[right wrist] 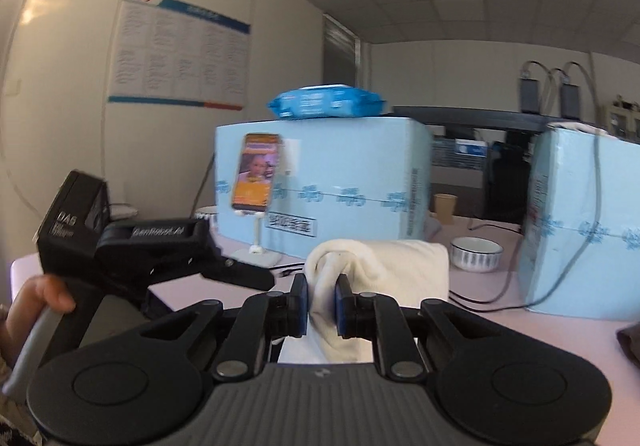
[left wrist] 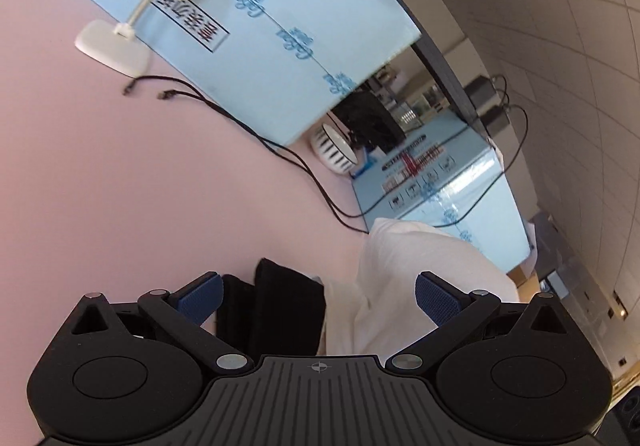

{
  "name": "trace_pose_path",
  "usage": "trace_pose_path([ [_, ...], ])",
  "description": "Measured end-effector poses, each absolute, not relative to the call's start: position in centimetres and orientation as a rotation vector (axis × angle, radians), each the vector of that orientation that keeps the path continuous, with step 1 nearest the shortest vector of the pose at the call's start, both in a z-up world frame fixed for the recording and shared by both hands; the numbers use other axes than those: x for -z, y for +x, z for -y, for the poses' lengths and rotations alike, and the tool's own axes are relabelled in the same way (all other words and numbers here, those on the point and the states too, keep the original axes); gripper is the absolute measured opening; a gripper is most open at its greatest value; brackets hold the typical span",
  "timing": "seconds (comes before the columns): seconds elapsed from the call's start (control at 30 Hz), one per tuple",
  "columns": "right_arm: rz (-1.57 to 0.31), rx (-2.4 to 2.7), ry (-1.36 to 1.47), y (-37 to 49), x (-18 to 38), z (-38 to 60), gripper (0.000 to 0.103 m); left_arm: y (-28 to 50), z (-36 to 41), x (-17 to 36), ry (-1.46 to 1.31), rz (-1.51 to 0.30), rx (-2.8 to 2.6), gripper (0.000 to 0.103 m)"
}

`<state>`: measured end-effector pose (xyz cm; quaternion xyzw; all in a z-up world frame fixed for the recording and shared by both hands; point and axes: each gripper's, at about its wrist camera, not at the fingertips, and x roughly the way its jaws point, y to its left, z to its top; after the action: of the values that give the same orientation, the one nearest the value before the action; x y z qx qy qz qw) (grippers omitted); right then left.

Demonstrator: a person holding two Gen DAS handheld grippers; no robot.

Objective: Fold clothes

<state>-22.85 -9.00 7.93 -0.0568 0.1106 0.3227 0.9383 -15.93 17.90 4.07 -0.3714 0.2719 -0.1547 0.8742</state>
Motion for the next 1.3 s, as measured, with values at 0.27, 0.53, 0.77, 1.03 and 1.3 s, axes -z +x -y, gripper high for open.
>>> trace_pose_path([
  [0.27, -0.463, -0.865, -0.218, -21.3, -3.4, 2.5, 0.016, -16.8, -19.8, -4.6, -0.767, -0.555, 0.323, 0.103],
  [0.53, -0.457, -0.9, -0.034, -21.7, -6.7, 6.7, 0.072, -12.4, -16.8, -5.1, -0.629, -0.7, 0.47, 0.103],
  [0.77, -0.461, -0.79, 0.026, -22.3, -7.9, 10.0, 0.074, -8.0, -14.9, -2.6, -0.512, -0.861, 0.431, 0.103],
  [1.03, -0.571, -0.888, 0.002, -19.5, -5.6, 9.2, 0.075, -11.5, -17.2, -2.3, -0.543, -0.82, 0.376, 0.103],
  [1.3, -0.558, -0.782, 0.284, -15.4, -10.0, 14.1, 0.074, -18.6, -19.1, -5.8, -0.524, -0.627, 0.263, 0.103],
])
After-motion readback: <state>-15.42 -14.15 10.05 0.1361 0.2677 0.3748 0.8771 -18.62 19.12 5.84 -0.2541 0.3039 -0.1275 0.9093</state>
